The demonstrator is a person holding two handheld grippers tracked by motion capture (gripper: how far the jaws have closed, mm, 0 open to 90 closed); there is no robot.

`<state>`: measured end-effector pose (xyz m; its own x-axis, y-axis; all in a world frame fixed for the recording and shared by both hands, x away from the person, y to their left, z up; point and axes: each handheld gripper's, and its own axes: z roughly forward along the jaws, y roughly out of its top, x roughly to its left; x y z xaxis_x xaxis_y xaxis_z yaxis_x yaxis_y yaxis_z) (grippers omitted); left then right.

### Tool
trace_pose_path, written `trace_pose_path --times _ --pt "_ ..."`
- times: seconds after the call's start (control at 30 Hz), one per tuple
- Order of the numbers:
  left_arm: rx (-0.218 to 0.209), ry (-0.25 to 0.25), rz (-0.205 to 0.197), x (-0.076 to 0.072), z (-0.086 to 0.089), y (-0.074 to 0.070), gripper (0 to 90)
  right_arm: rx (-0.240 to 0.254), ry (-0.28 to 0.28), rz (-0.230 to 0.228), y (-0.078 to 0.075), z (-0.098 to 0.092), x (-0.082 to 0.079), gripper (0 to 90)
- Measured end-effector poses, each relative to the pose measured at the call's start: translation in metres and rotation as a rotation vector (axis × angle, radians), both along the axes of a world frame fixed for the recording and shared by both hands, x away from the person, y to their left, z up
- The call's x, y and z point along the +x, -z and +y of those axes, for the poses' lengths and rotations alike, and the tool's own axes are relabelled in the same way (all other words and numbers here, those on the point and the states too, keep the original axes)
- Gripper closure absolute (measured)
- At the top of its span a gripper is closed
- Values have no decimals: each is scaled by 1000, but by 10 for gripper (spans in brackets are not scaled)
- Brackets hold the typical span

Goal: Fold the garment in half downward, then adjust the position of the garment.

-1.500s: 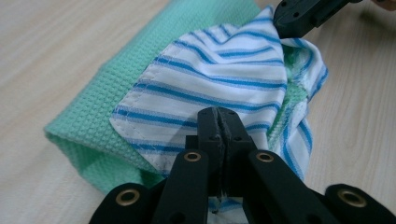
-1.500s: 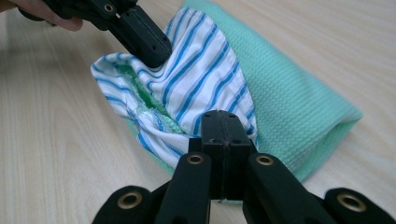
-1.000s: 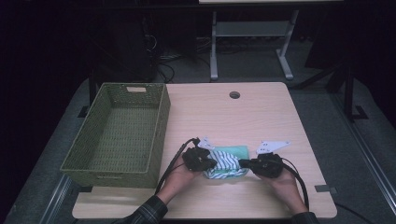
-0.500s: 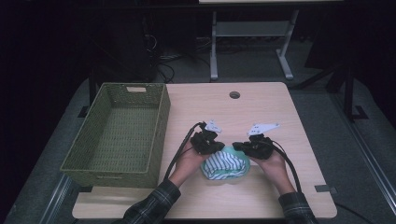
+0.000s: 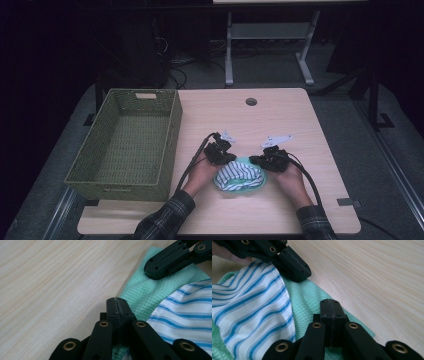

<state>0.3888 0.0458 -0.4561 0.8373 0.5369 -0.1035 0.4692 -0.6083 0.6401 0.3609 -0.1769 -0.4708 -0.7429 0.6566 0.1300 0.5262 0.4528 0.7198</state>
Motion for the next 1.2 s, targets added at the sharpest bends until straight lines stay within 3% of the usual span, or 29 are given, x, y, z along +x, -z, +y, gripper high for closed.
trace_pose_path --times 0.13,0.27,0.43,0.63,0.73,0.8,0.9,1.07,1.2 --pt "-59 0 -14 -8 8 -19 864 11 1 -6 -1 -1 0 899" --pt "-94 21 -9 -25 17 -31 865 55 9 -46 -11 -5 1 899" --pt "-119 67 2 -48 20 -33 865 60 29 -73 -19 -7 11 899" --pt "-147 134 31 -74 7 -29 865 49 1 -53 -16 4 20 899" --pt "-122 169 37 -80 -2 -23 865 32 -21 -55 -13 13 22 898" --pt "-120 180 52 -83 -6 -20 865 19 -28 -25 -9 19 23 899" --pt "-106 200 65 -86 -11 -14 865 6 -39 -16 -5 23 24 899" --pt "-82 208 82 -88 -15 -7 865 -24 -50 8 0 23 24 899" --pt "-61 209 82 -87 -13 -6 865 -36 -54 3 -1 19 21 899"
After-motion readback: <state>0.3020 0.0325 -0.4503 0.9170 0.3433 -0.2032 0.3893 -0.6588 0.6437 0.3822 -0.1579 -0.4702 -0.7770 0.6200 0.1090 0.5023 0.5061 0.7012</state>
